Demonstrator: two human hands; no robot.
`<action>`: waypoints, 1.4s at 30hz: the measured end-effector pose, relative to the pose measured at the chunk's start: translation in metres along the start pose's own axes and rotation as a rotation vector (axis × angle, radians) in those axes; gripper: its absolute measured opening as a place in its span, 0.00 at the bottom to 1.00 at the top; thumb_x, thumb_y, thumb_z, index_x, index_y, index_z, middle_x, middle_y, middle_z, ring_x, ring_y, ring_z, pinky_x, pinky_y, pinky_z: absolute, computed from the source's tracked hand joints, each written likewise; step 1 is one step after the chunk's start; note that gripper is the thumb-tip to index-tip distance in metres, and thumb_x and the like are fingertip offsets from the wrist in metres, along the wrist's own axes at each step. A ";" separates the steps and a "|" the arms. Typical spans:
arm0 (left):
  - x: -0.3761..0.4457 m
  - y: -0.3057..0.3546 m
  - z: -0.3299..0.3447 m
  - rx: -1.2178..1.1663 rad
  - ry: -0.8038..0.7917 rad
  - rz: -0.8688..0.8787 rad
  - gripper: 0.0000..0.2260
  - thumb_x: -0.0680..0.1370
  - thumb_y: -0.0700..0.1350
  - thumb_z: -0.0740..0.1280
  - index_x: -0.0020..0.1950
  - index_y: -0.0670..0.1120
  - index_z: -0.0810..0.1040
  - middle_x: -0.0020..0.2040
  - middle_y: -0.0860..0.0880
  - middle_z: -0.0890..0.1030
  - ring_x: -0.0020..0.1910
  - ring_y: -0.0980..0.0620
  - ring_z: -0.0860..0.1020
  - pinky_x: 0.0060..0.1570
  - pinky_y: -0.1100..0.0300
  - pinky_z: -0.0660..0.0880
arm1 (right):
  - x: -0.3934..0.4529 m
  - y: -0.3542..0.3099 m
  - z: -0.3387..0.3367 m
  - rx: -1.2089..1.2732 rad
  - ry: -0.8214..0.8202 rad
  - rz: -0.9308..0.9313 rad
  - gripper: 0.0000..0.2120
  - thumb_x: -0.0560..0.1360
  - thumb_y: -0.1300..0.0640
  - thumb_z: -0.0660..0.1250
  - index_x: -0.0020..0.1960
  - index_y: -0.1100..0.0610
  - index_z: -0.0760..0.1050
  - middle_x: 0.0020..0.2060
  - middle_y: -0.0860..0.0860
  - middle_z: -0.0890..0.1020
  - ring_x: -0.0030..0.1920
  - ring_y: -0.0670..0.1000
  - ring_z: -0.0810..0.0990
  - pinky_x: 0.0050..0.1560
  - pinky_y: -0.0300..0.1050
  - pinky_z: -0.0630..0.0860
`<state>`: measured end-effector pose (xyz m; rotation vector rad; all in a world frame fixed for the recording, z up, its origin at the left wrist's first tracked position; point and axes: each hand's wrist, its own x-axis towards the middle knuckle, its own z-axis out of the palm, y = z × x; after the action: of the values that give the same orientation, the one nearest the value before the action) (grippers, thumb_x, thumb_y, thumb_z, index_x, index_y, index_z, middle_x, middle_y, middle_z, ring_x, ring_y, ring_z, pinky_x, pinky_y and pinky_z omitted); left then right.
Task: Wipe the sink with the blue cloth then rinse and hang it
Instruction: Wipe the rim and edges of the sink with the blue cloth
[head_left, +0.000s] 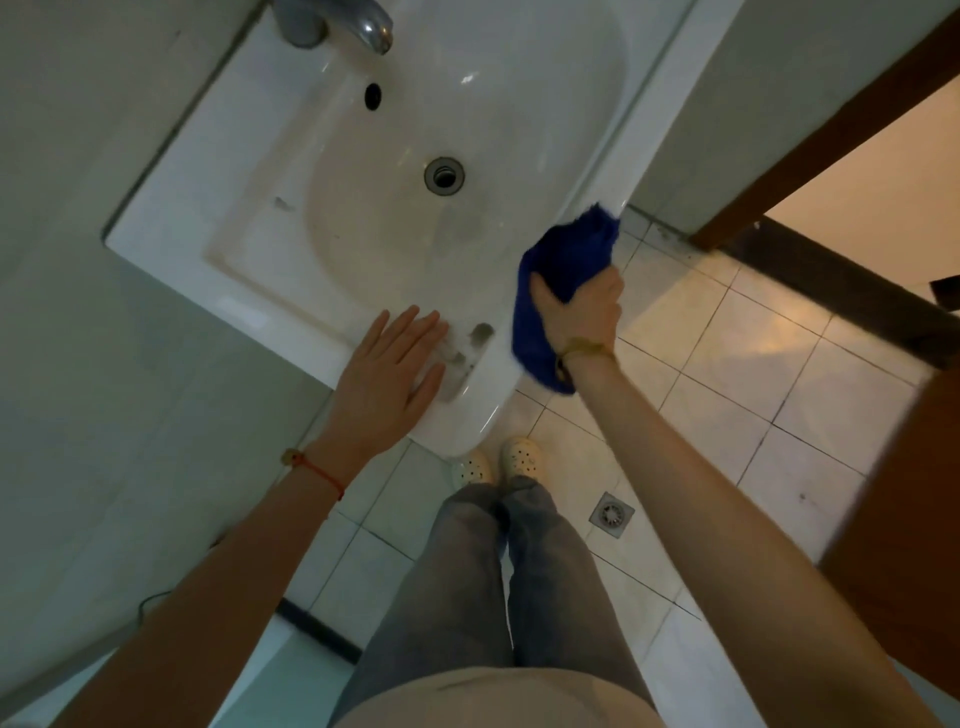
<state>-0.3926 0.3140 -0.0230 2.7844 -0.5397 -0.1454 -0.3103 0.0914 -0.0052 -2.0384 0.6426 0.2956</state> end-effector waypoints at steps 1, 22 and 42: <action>0.001 0.000 0.001 0.003 0.008 -0.003 0.22 0.84 0.51 0.53 0.75 0.42 0.70 0.74 0.44 0.72 0.76 0.45 0.67 0.78 0.45 0.57 | 0.016 -0.008 -0.006 0.011 0.020 0.019 0.41 0.71 0.42 0.71 0.73 0.60 0.57 0.68 0.56 0.65 0.67 0.58 0.67 0.66 0.52 0.69; 0.003 -0.010 -0.008 -0.057 -0.051 0.043 0.25 0.83 0.53 0.53 0.75 0.40 0.69 0.74 0.43 0.72 0.75 0.43 0.68 0.78 0.51 0.58 | 0.005 -0.010 0.003 0.009 0.074 0.043 0.42 0.72 0.43 0.71 0.74 0.60 0.54 0.69 0.57 0.63 0.68 0.59 0.64 0.67 0.51 0.64; 0.033 -0.102 -0.035 -0.087 -0.239 0.583 0.25 0.82 0.55 0.57 0.73 0.40 0.72 0.71 0.40 0.74 0.68 0.42 0.75 0.70 0.48 0.71 | -0.099 0.009 0.060 0.074 0.331 0.206 0.41 0.60 0.33 0.67 0.62 0.59 0.69 0.57 0.57 0.75 0.55 0.58 0.77 0.56 0.56 0.77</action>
<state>-0.3211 0.4007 -0.0226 2.4190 -1.3362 -0.3594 -0.3948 0.1706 0.0012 -1.9686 1.0557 0.0503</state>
